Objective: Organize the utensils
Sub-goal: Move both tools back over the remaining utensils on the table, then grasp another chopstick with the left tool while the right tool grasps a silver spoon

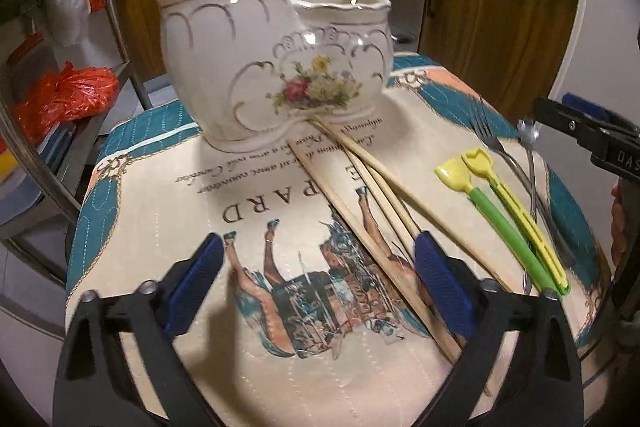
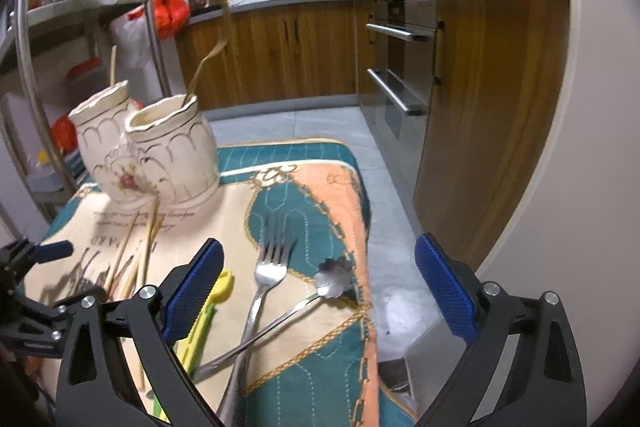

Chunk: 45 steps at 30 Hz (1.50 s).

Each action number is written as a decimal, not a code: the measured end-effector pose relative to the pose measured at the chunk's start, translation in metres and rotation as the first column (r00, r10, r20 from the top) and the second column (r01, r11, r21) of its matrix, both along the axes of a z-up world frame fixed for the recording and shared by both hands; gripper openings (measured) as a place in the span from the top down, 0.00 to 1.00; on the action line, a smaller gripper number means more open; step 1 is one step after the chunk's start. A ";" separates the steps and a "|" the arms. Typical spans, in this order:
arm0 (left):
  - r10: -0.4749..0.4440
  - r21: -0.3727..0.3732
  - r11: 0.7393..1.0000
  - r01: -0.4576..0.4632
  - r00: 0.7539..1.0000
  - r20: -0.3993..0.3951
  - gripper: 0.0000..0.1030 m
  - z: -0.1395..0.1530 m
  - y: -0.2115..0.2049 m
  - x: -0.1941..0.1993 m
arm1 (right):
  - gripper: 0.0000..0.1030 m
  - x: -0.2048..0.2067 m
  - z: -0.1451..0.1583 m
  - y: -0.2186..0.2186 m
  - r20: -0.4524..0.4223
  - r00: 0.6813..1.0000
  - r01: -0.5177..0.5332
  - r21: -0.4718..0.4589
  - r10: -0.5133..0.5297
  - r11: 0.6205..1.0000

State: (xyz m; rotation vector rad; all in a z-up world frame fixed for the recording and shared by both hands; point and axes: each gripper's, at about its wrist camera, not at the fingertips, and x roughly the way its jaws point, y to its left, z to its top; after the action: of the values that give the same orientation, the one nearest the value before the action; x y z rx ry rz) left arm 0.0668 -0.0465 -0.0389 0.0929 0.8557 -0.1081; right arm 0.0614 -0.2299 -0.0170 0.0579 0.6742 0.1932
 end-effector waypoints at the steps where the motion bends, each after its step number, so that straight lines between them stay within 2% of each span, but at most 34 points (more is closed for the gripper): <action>1: -0.003 0.001 1.000 0.003 1.000 -0.003 0.19 -0.001 -0.002 0.000 | 0.09 0.000 0.000 0.001 0.001 1.000 0.001 -0.005 -0.001 1.000; 4: -0.016 -0.012 1.000 0.016 1.000 -0.024 0.36 -0.003 -0.003 -0.001 | 0.09 -0.001 -0.001 0.000 -0.004 1.000 0.002 0.010 -0.002 1.000; 7: -0.025 -0.014 1.000 0.024 0.999 -0.021 0.46 -0.003 -0.004 -0.003 | 0.11 -0.001 -0.003 -0.001 -0.017 1.000 0.001 0.026 0.000 1.000; 9: -0.029 -0.017 0.999 0.028 0.999 -0.019 0.57 -0.002 -0.005 -0.003 | 0.13 0.000 -0.004 -0.001 -0.024 1.000 0.003 0.023 -0.002 1.000; 13: -0.060 -0.011 0.998 0.059 0.998 -0.028 0.86 0.000 -0.006 -0.003 | 0.20 0.002 -0.007 -0.007 -0.037 0.999 0.023 0.022 -0.023 0.999; 23: -0.125 -0.002 0.992 0.125 0.989 -0.079 0.94 0.003 0.010 -0.006 | 0.38 0.014 -0.021 -0.022 -0.118 0.992 0.044 0.075 -0.034 0.996; 28: -0.137 0.012 0.990 0.138 0.987 -0.087 0.94 0.005 0.015 -0.012 | 0.53 0.021 -0.028 -0.022 -0.161 0.987 0.016 0.117 0.003 0.993; 33: -0.128 -0.025 0.992 0.127 0.987 -0.092 0.94 0.005 0.022 -0.014 | 0.68 0.025 -0.034 -0.024 -0.195 0.981 0.007 0.157 0.024 0.988; 35: -0.133 -0.045 0.991 0.129 0.987 -0.091 0.89 0.004 0.020 -0.013 | 0.73 0.026 -0.036 -0.024 -0.201 0.979 0.003 0.174 0.033 0.985; 39: -0.124 -0.057 0.991 0.120 0.990 -0.070 0.89 0.001 0.018 -0.009 | 0.81 0.025 -0.036 -0.024 -0.200 0.979 0.002 0.179 0.034 0.984; 40: -0.120 -0.067 0.991 0.116 0.991 -0.064 0.89 0.001 0.020 -0.009 | 0.91 0.024 -0.034 -0.024 -0.194 0.981 0.001 0.178 0.034 0.984; 42: -0.116 -0.070 0.991 0.112 0.992 -0.050 0.94 0.000 0.021 -0.009 | 0.91 0.022 -0.031 -0.024 -0.181 0.983 -0.002 0.181 0.036 0.983; 45: -0.115 -0.091 0.990 0.111 0.992 -0.042 0.94 0.000 0.025 -0.009 | 0.92 0.015 -0.021 -0.022 -0.142 0.989 -0.015 0.173 0.040 0.985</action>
State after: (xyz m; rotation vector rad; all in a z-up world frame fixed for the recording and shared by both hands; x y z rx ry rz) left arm 0.0582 -0.0216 -0.0387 0.0562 0.8914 -0.2555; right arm 0.0767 -0.2516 -0.0376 0.2293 0.8026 0.2756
